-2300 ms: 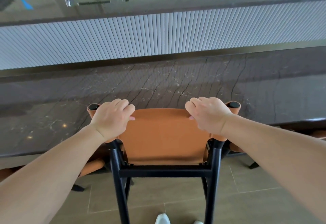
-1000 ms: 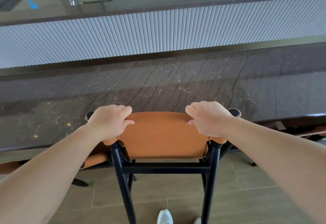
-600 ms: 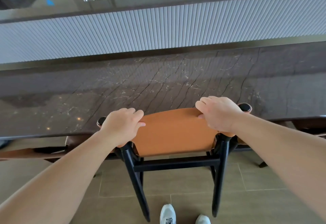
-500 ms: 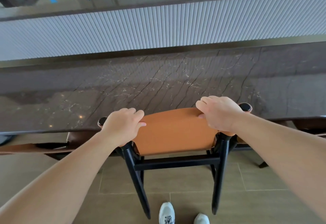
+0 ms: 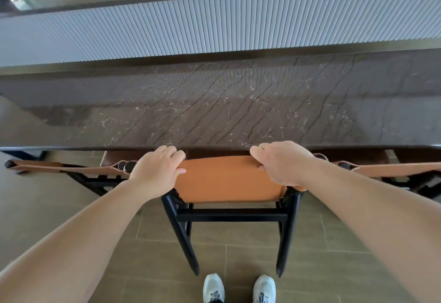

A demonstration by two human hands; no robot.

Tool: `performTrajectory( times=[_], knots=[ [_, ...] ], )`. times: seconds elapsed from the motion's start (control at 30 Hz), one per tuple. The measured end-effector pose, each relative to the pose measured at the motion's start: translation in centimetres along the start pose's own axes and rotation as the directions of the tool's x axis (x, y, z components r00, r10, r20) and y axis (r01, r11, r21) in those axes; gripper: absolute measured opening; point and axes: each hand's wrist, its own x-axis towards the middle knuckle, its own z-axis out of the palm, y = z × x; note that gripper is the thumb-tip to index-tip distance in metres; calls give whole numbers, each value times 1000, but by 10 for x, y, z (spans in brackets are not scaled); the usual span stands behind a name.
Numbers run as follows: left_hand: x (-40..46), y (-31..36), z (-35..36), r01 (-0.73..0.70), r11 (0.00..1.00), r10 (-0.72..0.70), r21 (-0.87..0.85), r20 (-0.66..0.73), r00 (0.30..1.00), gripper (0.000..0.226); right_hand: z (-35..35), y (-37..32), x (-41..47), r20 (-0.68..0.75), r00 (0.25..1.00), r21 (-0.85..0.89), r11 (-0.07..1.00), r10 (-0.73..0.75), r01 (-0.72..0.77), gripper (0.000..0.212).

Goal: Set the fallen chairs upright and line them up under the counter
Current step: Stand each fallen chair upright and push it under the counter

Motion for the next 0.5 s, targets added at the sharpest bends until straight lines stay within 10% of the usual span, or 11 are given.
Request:
performTrajectory(
  times=[0.5],
  knots=[
    [-110, 39, 5, -211, 969, 188, 124, 177, 966, 27, 65, -86, -92, -32, 995, -53, 994, 97, -98, 28]
  ],
)
